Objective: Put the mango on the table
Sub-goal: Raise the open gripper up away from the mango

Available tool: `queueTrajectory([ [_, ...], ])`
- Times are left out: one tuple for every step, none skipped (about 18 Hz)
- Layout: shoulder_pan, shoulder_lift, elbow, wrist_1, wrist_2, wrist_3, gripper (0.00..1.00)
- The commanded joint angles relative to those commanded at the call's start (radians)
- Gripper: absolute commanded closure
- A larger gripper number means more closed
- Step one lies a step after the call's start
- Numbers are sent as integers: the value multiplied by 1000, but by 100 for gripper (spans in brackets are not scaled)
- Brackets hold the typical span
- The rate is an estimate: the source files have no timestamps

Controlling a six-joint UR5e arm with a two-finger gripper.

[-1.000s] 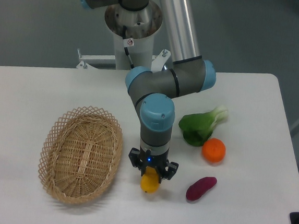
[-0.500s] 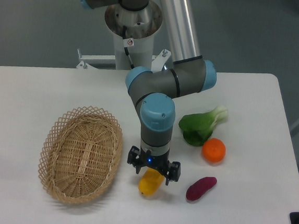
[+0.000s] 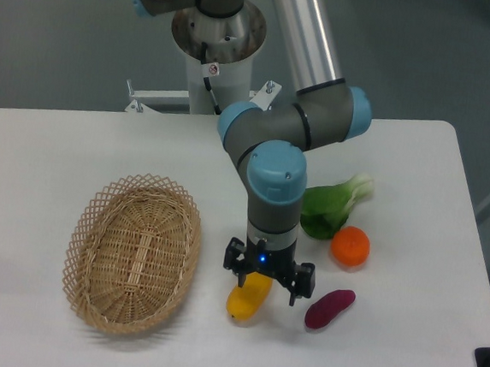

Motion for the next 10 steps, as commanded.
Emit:
queueTrajectory([
  [8,6,-2,-2,-2,15,0],
  [15,12,-6,-6,0,32,0],
  [18,15,-6,-15,0,48,0],
  [20,25,-9,-23,2,64,0],
  [31,34,-11,-37,2,86,0],
  [38,38,-12,-49,2,112,0],
  [41,43,-12,-55,2,135,0],
  [43,45,-14,-57,2,152,0],
  [48,45,-14,-58,0,166,0],
  [52,49,-17,-58,0,175,0],
])
